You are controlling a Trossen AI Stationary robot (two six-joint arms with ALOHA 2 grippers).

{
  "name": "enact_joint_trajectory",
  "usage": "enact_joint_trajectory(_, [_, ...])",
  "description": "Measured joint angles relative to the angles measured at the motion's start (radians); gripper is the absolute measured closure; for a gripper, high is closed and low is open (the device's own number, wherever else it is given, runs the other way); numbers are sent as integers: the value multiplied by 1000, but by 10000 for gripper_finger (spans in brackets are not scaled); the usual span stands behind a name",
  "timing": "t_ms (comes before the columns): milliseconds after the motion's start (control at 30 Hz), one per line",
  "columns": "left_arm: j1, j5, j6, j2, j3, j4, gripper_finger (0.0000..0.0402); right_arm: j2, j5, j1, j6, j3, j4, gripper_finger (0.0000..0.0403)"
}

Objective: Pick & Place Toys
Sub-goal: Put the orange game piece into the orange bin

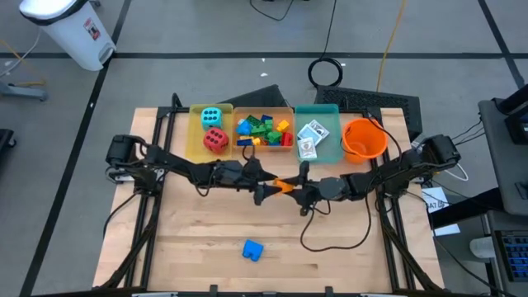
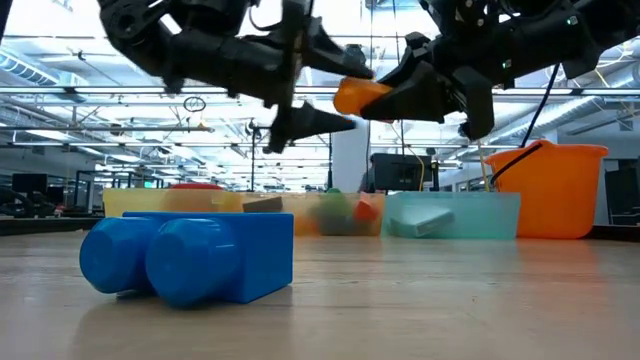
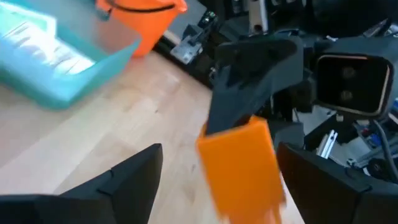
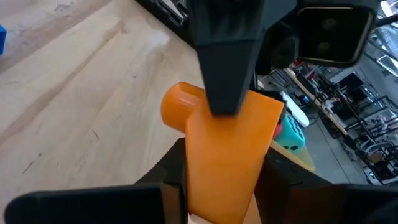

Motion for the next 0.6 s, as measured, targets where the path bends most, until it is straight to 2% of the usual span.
enact_joint_trajectory(167, [5, 8, 30, 59, 92, -1, 99, 0, 4, 0, -14, 1, -23, 316])
enact_joint_trajectory(300, [19, 49, 25, 60, 120, -35, 125, 0, 6, 0, -16, 1, -21, 316])
enact_joint_trajectory(467, [25, 93, -10, 60, 119, -66, 183, 0, 5, 0, -18, 1, -20, 312])
enact_joint_trajectory(600, [25, 91, -19, 60, 119, -108, 234, 1, 31, 0, -23, 1, -18, 309])
